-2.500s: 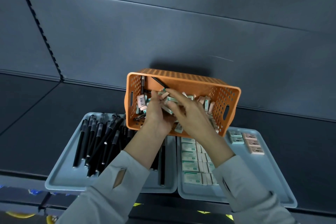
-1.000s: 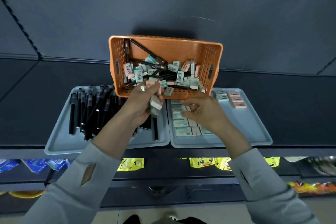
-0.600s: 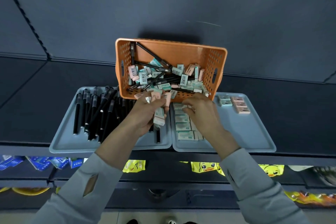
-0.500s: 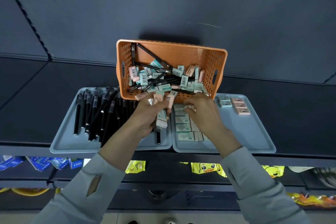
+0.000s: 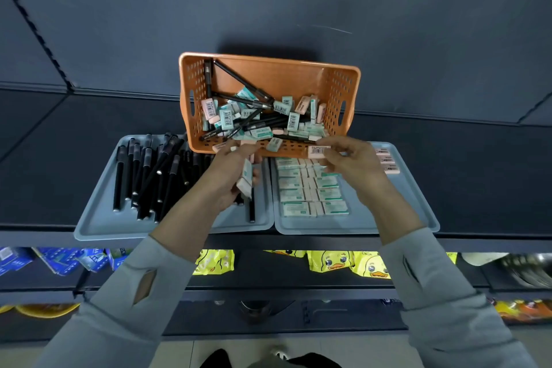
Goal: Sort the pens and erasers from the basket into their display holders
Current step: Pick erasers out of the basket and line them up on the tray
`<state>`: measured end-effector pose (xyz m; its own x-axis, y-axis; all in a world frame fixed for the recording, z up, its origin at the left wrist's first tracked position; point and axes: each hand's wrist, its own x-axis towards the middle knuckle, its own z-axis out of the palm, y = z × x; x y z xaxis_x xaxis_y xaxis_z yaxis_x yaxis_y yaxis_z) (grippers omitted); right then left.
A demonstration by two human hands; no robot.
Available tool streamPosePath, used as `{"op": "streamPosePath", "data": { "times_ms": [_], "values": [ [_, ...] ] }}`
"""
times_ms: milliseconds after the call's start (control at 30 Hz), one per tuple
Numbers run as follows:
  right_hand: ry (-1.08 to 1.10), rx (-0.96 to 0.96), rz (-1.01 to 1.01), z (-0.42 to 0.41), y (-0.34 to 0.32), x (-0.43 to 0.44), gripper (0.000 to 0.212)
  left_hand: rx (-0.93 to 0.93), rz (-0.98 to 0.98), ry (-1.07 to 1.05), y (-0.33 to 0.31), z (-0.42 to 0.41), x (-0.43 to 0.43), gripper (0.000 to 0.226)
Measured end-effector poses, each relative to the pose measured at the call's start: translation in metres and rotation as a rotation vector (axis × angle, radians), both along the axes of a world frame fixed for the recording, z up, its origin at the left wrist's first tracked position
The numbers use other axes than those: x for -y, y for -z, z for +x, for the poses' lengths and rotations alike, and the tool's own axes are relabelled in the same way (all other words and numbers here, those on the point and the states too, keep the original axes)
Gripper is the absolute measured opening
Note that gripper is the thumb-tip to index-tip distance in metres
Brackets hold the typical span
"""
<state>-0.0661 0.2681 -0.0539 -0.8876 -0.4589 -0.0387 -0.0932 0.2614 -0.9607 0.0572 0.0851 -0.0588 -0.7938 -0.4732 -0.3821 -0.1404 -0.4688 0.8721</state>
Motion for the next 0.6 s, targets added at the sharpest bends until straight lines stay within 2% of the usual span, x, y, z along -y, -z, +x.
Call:
{"op": "streamPosePath", "data": {
  "times_ms": [67,167,333,500,600],
  "values": [
    [0.033,0.026,-0.028,-0.004,0.006,-0.009,0.016,-0.011,0.028,0.017,-0.001,0.001,-0.004,0.011],
    [0.028,0.069,-0.100,-0.006,0.010,-0.021,0.007,-0.019,0.074,0.047,-0.005,-0.001,-0.014,0.015],
    [-0.030,0.097,-0.179,-0.012,0.015,-0.033,0.021,-0.039,0.157,0.081,-0.009,-0.013,-0.025,0.013],
    [-0.108,0.127,-0.171,-0.019,0.015,-0.055,0.022,-0.049,0.177,0.050,-0.009,-0.024,-0.048,0.006],
    [-0.007,0.050,-0.187,-0.036,0.007,-0.082,0.022,-0.062,0.144,0.067,-0.011,-0.033,-0.069,0.010]
  ]
}}
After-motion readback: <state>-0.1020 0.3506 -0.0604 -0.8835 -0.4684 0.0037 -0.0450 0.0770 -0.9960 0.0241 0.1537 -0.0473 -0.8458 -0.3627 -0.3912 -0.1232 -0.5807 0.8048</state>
